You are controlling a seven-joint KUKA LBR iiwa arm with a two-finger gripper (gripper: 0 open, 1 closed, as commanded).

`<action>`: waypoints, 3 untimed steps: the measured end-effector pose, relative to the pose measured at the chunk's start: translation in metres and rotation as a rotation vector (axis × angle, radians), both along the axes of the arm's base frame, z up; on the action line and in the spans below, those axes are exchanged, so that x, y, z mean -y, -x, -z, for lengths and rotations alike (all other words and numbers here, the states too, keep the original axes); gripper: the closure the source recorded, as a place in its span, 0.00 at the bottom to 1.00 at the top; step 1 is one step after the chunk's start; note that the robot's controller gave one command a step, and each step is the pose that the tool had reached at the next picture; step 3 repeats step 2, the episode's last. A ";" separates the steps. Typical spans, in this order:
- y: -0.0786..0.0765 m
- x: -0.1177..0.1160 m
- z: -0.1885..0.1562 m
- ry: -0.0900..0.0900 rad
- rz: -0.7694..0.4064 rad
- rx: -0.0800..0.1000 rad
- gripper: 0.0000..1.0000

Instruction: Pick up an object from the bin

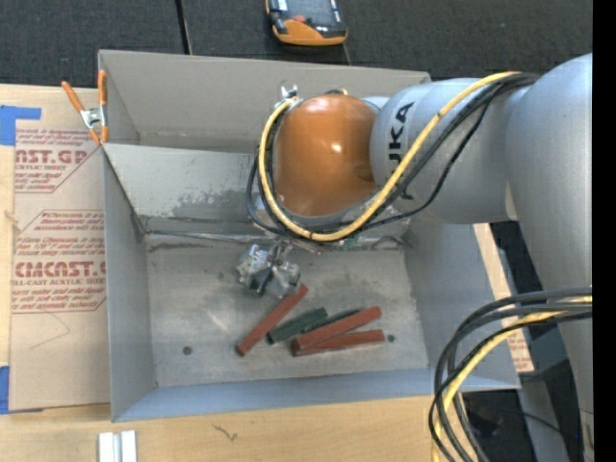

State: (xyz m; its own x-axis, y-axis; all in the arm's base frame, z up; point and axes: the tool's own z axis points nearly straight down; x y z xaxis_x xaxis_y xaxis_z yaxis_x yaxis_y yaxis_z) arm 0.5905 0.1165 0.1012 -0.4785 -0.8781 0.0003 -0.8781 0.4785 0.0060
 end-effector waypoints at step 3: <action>-0.002 -0.001 -0.032 0.000 0.001 0.012 1.00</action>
Offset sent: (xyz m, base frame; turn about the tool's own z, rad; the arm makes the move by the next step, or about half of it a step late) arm 0.0000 0.0001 0.0344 0.0000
